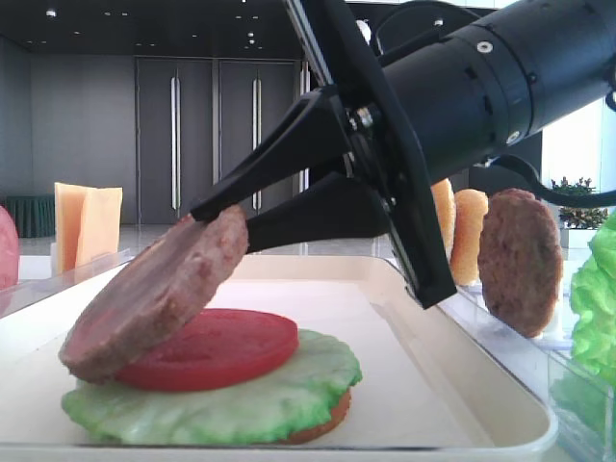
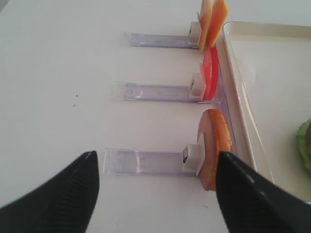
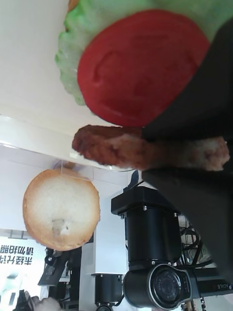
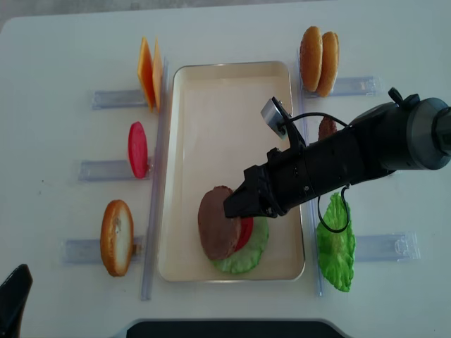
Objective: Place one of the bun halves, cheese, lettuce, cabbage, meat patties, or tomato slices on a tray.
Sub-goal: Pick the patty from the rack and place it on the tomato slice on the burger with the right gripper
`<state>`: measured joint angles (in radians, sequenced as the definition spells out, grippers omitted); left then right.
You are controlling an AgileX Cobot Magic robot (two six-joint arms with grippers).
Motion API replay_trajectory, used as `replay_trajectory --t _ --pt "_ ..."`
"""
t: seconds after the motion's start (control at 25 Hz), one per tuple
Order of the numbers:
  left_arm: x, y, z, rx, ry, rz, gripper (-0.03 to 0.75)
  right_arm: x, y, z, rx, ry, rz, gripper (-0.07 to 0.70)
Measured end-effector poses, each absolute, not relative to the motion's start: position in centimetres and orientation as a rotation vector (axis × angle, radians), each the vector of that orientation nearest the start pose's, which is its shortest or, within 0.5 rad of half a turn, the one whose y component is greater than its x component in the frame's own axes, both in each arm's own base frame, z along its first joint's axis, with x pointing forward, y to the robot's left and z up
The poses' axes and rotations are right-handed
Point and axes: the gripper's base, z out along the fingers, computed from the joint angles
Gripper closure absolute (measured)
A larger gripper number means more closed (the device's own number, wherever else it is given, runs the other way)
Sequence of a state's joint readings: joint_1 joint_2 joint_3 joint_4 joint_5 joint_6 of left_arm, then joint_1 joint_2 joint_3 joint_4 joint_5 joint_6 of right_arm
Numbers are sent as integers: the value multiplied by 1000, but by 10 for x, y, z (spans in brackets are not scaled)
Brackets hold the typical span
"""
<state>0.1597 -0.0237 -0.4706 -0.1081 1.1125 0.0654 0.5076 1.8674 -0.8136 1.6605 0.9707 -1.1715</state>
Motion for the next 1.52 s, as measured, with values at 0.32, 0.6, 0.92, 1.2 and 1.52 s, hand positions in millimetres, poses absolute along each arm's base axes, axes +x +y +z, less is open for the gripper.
replay_trajectory --t 0.32,0.6,0.92,1.2,1.52 --pt "-6 -10 265 -91 2095 5 142 237 218 150 -462 2523 1632 507" --pt "-6 -10 265 -91 2095 5 142 237 218 150 -474 2524 1634 507" --pt "-6 -10 265 -91 2095 5 142 237 218 149 -481 2526 1631 507" --pt "-6 -10 265 -91 2095 5 142 237 218 149 -481 2530 1618 507" --pt "-6 -10 265 -91 2095 4 142 238 218 148 -476 2535 1598 456"
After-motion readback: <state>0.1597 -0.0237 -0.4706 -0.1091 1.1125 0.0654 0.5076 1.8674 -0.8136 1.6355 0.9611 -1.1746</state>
